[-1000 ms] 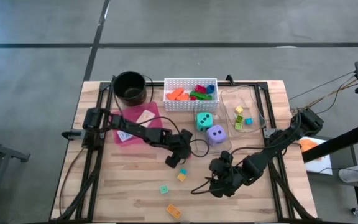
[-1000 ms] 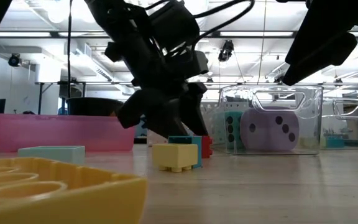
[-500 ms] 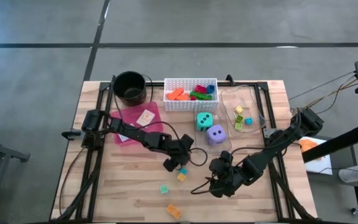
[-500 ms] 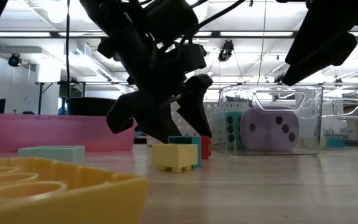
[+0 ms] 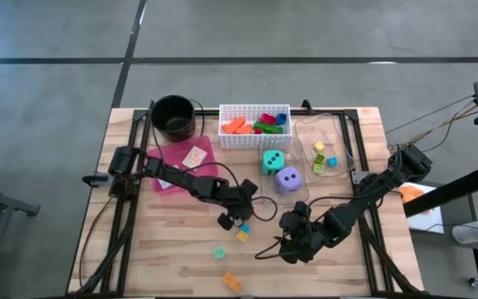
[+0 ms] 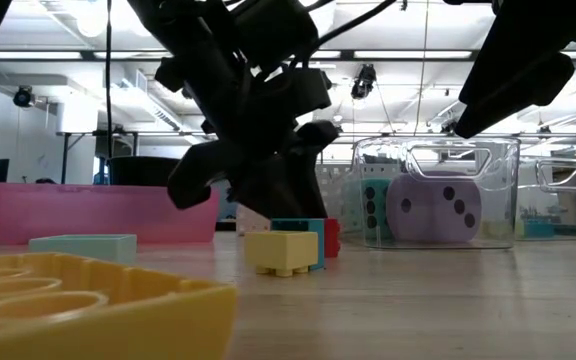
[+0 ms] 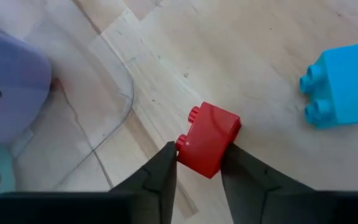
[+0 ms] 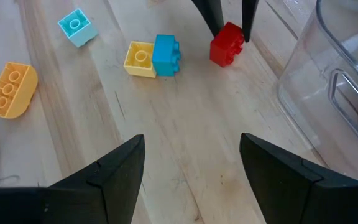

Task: Pick & Place Toys
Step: Put the small red game piece into the right transparent bin

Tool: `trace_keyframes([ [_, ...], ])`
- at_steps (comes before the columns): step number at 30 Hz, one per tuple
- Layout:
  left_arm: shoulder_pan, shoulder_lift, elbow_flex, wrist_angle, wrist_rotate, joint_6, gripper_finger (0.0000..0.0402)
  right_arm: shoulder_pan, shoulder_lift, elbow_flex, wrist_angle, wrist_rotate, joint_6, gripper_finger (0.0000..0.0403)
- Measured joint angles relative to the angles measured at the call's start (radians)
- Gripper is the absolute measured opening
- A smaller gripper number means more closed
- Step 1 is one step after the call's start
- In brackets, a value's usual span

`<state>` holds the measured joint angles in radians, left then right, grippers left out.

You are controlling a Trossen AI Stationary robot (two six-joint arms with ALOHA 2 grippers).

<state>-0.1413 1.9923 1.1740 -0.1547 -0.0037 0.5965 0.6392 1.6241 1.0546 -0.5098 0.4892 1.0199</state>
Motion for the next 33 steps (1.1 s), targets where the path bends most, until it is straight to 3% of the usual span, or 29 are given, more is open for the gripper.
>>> trace_keyframes([
  [5,0.0,0.0,0.001,-0.003,0.0,-0.047,0.01,0.0,0.0,0.0,0.0,0.0,0.0,0.0263],
  [19,-0.001,-0.051,0.004,-0.019,-0.001,-0.177,0.012,-0.002,0.0,-0.005,0.003,0.017,-0.002,0.0263],
  [28,-0.014,-0.119,0.003,-0.03,-0.004,-0.24,0.0121,-0.003,0.0,-0.045,0.126,0.205,-0.068,0.0263],
  [33,-0.032,-0.144,0.003,-0.019,-0.004,-0.331,0.0121,-0.003,0.032,-0.051,0.21,0.253,-0.202,0.0263],
])
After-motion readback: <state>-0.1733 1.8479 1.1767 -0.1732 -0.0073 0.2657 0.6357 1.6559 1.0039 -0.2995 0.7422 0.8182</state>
